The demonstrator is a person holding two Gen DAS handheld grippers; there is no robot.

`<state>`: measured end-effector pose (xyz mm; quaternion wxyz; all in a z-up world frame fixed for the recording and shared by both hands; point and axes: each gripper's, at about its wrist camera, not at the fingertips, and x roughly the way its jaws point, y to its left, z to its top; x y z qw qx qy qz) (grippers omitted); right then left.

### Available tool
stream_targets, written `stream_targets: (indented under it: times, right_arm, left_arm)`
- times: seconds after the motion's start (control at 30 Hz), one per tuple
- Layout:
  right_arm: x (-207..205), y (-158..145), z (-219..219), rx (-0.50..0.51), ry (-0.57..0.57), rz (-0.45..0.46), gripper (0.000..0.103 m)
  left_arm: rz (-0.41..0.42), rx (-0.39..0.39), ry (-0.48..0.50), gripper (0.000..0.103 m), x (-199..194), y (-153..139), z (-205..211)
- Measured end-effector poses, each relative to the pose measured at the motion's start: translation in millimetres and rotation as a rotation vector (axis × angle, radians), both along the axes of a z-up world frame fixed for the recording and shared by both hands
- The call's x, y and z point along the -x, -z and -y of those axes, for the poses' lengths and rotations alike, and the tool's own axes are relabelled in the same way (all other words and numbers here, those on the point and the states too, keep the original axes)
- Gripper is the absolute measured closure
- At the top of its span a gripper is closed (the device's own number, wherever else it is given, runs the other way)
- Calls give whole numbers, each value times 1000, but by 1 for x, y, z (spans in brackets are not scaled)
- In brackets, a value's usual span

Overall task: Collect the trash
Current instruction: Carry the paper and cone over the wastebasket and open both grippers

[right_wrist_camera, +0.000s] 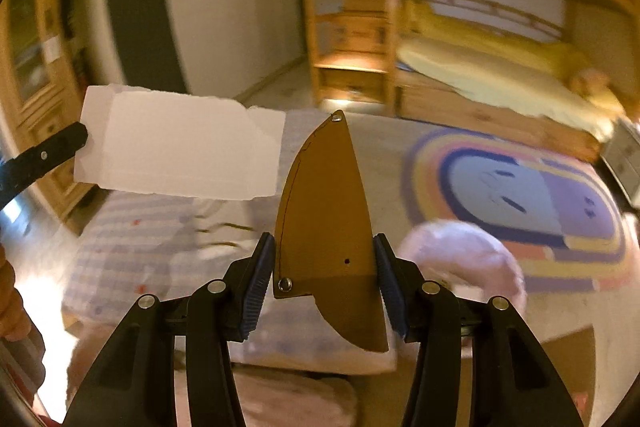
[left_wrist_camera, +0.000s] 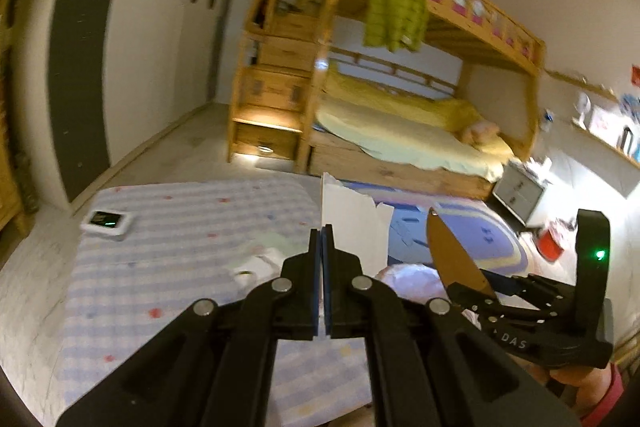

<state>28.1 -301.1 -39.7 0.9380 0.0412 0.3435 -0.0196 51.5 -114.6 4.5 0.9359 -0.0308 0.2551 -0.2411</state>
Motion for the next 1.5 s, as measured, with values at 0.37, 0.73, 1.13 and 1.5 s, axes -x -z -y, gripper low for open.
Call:
stream_targets:
  times: [0.37, 0.73, 1.13, 1.5]
  right_arm:
    - [26, 42, 102, -27, 275, -62, 52]
    - [7, 80, 160, -88, 380, -120, 52]
    - [-1, 89, 173, -162, 396, -119, 39]
    - [17, 55, 125, -144, 313, -91, 39]
  left_arm:
    - [-63, -134, 192, 103, -27, 51, 137]
    - [-150, -189, 267, 103, -69, 87, 217]
    - [-146, -172, 210, 67, -77, 83, 203]
    - [-175, -160, 129, 67, -56, 74, 131]
